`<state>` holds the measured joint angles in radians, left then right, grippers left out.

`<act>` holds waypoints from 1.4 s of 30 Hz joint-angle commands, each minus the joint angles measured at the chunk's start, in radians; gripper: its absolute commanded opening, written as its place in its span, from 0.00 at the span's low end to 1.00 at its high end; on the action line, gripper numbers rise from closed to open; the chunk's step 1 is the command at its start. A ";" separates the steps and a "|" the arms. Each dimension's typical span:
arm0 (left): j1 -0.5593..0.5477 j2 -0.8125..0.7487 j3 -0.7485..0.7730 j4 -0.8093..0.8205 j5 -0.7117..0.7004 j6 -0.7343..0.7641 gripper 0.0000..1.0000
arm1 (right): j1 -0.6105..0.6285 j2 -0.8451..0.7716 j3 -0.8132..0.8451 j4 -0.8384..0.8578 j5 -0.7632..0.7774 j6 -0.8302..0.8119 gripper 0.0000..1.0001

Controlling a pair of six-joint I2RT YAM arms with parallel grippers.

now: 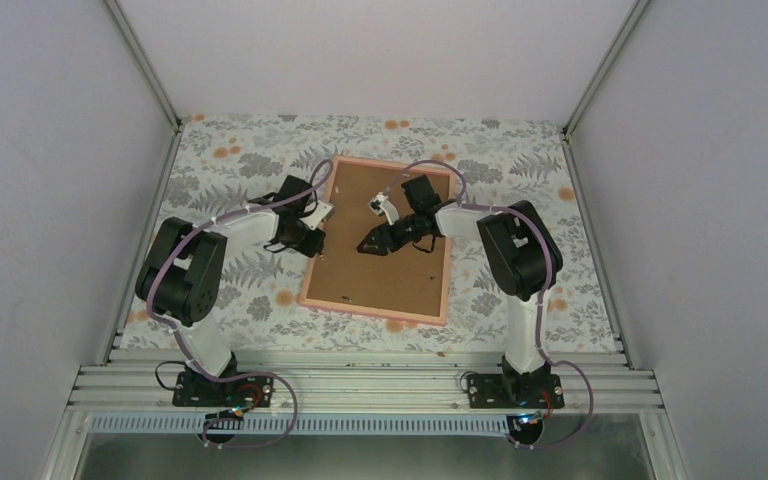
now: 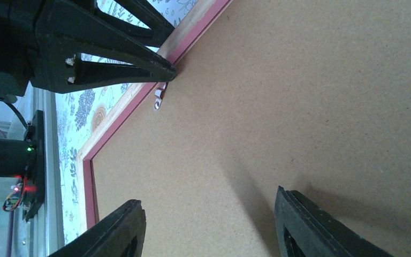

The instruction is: Put the photo into the frame

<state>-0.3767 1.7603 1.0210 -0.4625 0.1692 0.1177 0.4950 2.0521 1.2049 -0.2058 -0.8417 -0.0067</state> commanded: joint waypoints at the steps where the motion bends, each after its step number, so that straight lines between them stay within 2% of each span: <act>1: 0.005 0.023 0.013 -0.108 -0.068 0.037 0.26 | -0.006 0.034 -0.067 -0.099 0.170 -0.028 0.61; 7: 0.012 -0.025 0.030 -0.098 0.040 0.027 0.31 | -0.005 0.020 -0.074 -0.095 0.162 -0.037 0.61; 12: -0.008 -0.030 0.050 -0.074 0.044 -0.008 0.52 | -0.005 0.020 -0.083 -0.085 0.155 -0.026 0.61; 14: -0.020 -0.024 0.057 -0.068 0.026 -0.028 0.54 | -0.004 0.020 -0.084 -0.081 0.165 -0.019 0.61; 22: -0.044 0.061 0.054 -0.123 -0.167 0.019 0.55 | -0.006 0.022 -0.098 -0.061 0.233 0.004 0.61; 28: -0.043 -0.017 -0.030 -0.163 -0.218 0.115 0.54 | -0.014 0.006 -0.115 -0.061 0.268 -0.003 0.60; 36: -0.041 -0.065 -0.006 -0.177 -0.191 0.113 0.52 | -0.018 0.014 -0.110 -0.058 0.253 -0.001 0.60; 37: -0.042 -0.074 0.011 -0.167 -0.176 0.113 0.53 | -0.017 0.013 -0.108 -0.059 0.236 0.000 0.60; 40: -0.041 -0.156 0.053 -0.100 -0.081 0.144 0.68 | -0.014 -0.005 -0.107 -0.055 0.176 -0.011 0.59; 42: -0.042 -0.228 0.044 -0.051 -0.005 0.202 0.73 | -0.013 -0.024 -0.103 -0.058 0.141 -0.023 0.59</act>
<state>-0.4225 1.6726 1.0267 -0.5663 0.0513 0.2317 0.4969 2.0144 1.1416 -0.1463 -0.7944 -0.0265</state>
